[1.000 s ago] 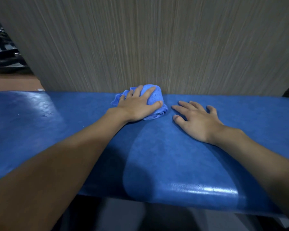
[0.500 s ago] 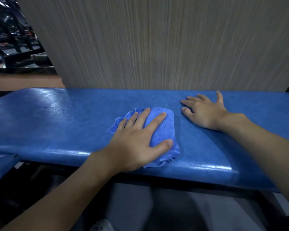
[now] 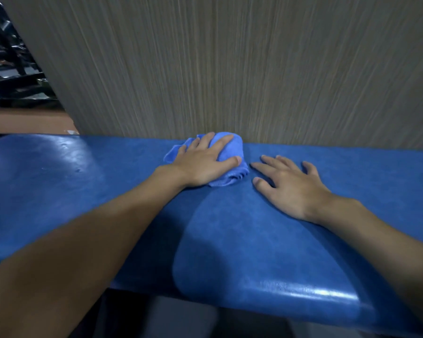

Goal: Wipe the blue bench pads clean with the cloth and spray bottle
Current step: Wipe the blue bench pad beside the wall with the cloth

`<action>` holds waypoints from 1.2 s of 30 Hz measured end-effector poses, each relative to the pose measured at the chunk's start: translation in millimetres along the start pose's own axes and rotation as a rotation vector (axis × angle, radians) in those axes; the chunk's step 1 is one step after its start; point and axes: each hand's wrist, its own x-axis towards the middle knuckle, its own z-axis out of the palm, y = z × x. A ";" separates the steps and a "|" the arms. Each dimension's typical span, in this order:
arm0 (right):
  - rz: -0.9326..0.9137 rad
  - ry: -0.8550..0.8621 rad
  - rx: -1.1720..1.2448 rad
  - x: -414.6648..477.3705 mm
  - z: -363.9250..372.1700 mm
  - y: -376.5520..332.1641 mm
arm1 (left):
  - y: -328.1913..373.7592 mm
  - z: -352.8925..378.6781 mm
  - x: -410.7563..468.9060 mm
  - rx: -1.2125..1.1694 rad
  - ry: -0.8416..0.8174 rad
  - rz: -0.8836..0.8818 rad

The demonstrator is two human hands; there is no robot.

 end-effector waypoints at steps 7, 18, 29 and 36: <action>0.006 0.010 0.013 -0.6 0.4 -0.3 | -2.7 -0.5 15.1 0.012 -0.005 -0.019; 0.016 0.029 0.035 -4.9 -3.7 -2.8 | 8.7 -0.5 -134.6 0.058 -0.010 0.087; 0.009 0.018 0.041 -7.8 -19.5 -10.5 | 2.4 -2.2 -141.2 0.055 -0.010 0.094; -0.014 -0.005 -0.006 -1.0 0.2 -10.9 | -10.4 -3.0 -42.6 0.014 0.022 0.013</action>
